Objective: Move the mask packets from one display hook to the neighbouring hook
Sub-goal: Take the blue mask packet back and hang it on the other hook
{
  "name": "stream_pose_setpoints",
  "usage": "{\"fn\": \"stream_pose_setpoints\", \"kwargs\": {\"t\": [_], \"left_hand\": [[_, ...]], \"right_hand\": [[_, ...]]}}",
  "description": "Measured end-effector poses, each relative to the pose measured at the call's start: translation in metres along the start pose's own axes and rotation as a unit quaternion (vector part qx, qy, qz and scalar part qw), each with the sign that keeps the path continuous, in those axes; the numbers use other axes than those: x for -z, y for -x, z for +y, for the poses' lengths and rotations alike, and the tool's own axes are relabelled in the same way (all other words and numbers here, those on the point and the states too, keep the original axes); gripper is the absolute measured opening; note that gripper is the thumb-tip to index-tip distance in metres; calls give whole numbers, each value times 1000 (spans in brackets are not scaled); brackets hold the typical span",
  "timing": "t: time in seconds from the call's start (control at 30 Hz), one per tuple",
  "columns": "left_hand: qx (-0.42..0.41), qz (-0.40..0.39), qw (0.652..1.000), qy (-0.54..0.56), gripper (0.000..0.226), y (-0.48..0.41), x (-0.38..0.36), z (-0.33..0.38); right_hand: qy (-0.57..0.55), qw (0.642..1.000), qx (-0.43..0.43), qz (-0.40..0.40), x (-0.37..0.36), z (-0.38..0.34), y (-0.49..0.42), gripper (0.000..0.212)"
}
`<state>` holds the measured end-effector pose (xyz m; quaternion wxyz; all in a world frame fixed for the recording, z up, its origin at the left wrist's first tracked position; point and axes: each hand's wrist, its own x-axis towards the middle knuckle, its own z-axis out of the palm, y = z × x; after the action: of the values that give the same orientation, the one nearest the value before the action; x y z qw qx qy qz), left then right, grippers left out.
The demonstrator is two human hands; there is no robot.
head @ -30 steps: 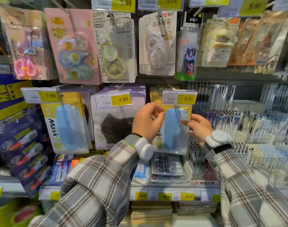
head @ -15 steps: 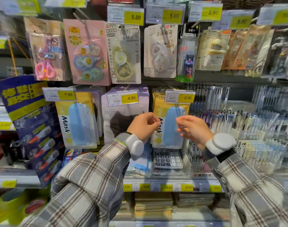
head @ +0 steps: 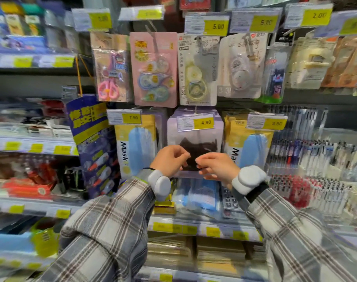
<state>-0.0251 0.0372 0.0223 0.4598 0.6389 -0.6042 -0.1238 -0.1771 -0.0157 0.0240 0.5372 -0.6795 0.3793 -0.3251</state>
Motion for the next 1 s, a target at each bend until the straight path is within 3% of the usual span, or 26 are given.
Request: {"fn": "stream_pose_setpoints", "kwargs": {"t": [0.23,0.4,0.5,0.6,0.77,1.0], "left_hand": [[127,103,986,-23,8,-4,70,-67],[190,158,969,17,51,-17,100,-103],[197,148,969,33,75,-26,109,-120],[203,134,969,44,89,-30,114,-127],[200,134,968,74,84,-30,115,-137],[173,167,967,79,59,-26,117,-140]], "right_hand": [[-60,998,1,-36,-79,-16,-44,10],[-58,997,-8,-46,-123,-15,-81,18],[-21,999,4,-25,-137,-14,-94,55],[-11,999,16,-37,-142,-13,-100,53],[-10,1000,5,-15,-145,-8,-107,62],[4,1000,12,16,-150,-9,-107,47]]}}
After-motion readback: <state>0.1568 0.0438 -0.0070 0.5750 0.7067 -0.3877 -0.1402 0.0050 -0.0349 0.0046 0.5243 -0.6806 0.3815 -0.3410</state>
